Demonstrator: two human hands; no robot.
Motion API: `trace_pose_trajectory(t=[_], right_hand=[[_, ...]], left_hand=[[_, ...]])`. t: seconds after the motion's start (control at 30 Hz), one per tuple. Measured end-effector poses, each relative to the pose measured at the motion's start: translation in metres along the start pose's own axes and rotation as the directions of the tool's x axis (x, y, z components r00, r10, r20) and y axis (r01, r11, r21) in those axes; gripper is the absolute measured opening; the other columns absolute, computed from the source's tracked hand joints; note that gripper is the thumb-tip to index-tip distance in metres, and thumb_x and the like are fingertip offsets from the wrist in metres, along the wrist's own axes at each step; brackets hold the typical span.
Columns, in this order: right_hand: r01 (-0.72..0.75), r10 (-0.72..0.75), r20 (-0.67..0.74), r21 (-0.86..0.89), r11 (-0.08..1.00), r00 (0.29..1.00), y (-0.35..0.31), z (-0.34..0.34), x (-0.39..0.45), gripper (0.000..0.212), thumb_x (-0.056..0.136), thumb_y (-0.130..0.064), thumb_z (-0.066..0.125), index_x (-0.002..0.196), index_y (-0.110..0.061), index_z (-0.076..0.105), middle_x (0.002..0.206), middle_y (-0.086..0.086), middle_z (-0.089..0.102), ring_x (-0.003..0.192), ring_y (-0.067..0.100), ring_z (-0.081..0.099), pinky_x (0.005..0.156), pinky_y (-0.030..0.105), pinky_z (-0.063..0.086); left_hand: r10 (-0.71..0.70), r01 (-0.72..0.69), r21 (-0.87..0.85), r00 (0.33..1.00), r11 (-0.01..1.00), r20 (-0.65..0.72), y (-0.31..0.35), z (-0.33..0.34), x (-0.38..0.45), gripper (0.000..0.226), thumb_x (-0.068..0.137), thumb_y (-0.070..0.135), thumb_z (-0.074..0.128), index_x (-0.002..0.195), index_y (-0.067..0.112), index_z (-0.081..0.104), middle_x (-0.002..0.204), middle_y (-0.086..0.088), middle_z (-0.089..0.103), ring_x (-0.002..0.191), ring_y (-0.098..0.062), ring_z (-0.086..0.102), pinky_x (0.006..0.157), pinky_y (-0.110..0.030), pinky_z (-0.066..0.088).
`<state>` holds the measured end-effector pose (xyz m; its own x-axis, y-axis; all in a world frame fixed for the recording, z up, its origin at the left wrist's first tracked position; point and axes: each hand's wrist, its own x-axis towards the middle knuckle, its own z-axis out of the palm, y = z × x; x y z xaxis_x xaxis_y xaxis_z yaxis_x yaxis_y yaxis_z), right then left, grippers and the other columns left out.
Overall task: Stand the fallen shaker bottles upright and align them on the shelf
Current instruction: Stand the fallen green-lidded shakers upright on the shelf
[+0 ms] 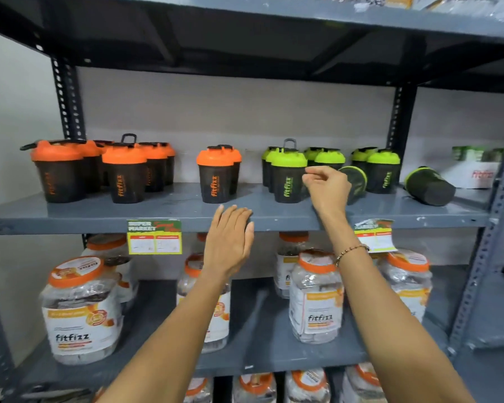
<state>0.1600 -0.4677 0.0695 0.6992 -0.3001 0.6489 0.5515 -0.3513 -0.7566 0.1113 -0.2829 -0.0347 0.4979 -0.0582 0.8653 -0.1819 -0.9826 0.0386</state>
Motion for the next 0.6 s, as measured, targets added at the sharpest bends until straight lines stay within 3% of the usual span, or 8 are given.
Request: trace_pose_trajectory(t=[0.13, 0.2, 0.3, 0.33, 0.4, 0.47, 0.6], right_hand=[[-0.123, 0.121, -0.045, -0.054, 0.991, 0.992, 0.039, -0.053, 0.030, 0.025, 0.078, -0.006, 0.060, 0.097, -0.008, 0.076, 0.095, 0.015, 0.075, 0.098, 0.029, 0.065, 0.087, 0.020, 0.043], [-0.198, 0.193, -0.065, -0.079, 0.977, 0.979, 0.057, -0.075, 0.045, 0.024, 0.078, -0.004, 0.059, 0.096, -0.006, 0.076, 0.095, 0.017, 0.075, 0.100, 0.030, 0.064, 0.079, 0.013, 0.037], [-0.252, 0.253, -0.012, -0.141, 0.957, 0.967, 0.076, -0.094, 0.066, 0.019, 0.082, -0.007, 0.058, 0.067, -0.005, 0.069, 0.067, 0.023, 0.062, 0.078, 0.031, 0.057, 0.072, 0.026, 0.044], [-0.262, 0.269, 0.021, -0.173, 0.949, 0.963, 0.080, -0.097, 0.073, 0.023, 0.085, -0.014, 0.060, 0.066, -0.003, 0.067, 0.068, 0.023, 0.063, 0.080, 0.033, 0.057, 0.074, 0.031, 0.047], [-0.287, 0.324, 0.122, -0.249, 0.925, 0.938, 0.085, -0.097, 0.082, 0.039, 0.088, -0.036, 0.060, 0.092, 0.003, 0.065, 0.098, 0.022, 0.068, 0.103, 0.035, 0.059, 0.083, 0.035, 0.046], [-0.280, 0.355, 0.195, -0.328, 0.902, 0.914, 0.086, -0.093, 0.088, 0.060, 0.088, -0.050, 0.054, 0.114, 0.005, 0.058, 0.122, 0.021, 0.062, 0.119, 0.035, 0.053, 0.089, 0.038, 0.045], [-0.198, 0.336, 0.253, -0.449, 0.872, 0.907, 0.078, -0.081, 0.096, 0.080, 0.086, -0.067, 0.037, 0.123, 0.002, 0.057, 0.132, 0.020, 0.056, 0.123, 0.037, 0.050, 0.097, 0.038, 0.042]], left_hand=[[0.040, -0.040, 0.007, 0.999, 0.999, 0.021, 0.054, 0.025, 0.015, 0.040, 0.096, 0.029, 0.036, 0.114, 0.009, 0.065, 0.112, -0.005, 0.067, 0.110, -0.025, 0.061, 0.113, -0.039, 0.023], [0.065, -0.066, 0.024, 0.998, 0.998, 0.027, 0.076, 0.036, 0.021, 0.040, 0.096, 0.029, 0.035, 0.115, 0.009, 0.065, 0.112, -0.005, 0.068, 0.109, -0.025, 0.061, 0.112, -0.039, 0.024], [0.085, -0.087, 0.043, 0.996, 0.995, 0.037, 0.107, 0.050, 0.030, 0.042, 0.096, 0.029, 0.035, 0.116, 0.009, 0.064, 0.113, -0.004, 0.067, 0.109, -0.024, 0.061, 0.112, -0.040, 0.024], [0.072, -0.075, 0.052, 0.996, 0.996, 0.044, 0.115, 0.054, 0.032, 0.042, 0.096, 0.030, 0.034, 0.117, 0.009, 0.064, 0.114, -0.004, 0.067, 0.109, -0.024, 0.061, 0.112, -0.040, 0.024], [0.032, -0.034, 0.094, 0.999, 0.995, 0.029, 0.127, 0.062, 0.034, 0.041, 0.095, 0.031, 0.035, 0.116, 0.011, 0.063, 0.113, -0.003, 0.066, 0.108, -0.024, 0.060, 0.110, -0.041, 0.025], [0.006, -0.006, 0.148, 1.000, 0.989, 0.004, 0.130, 0.069, 0.033, 0.039, 0.095, 0.032, 0.036, 0.114, 0.011, 0.063, 0.112, -0.004, 0.065, 0.104, -0.025, 0.060, 0.106, -0.041, 0.027], [0.007, -0.005, 0.243, 1.000, 0.970, -0.010, 0.128, 0.078, 0.034, 0.037, 0.096, 0.033, 0.037, 0.113, 0.011, 0.061, 0.113, -0.006, 0.063, 0.101, -0.028, 0.058, 0.096, -0.040, 0.032]])
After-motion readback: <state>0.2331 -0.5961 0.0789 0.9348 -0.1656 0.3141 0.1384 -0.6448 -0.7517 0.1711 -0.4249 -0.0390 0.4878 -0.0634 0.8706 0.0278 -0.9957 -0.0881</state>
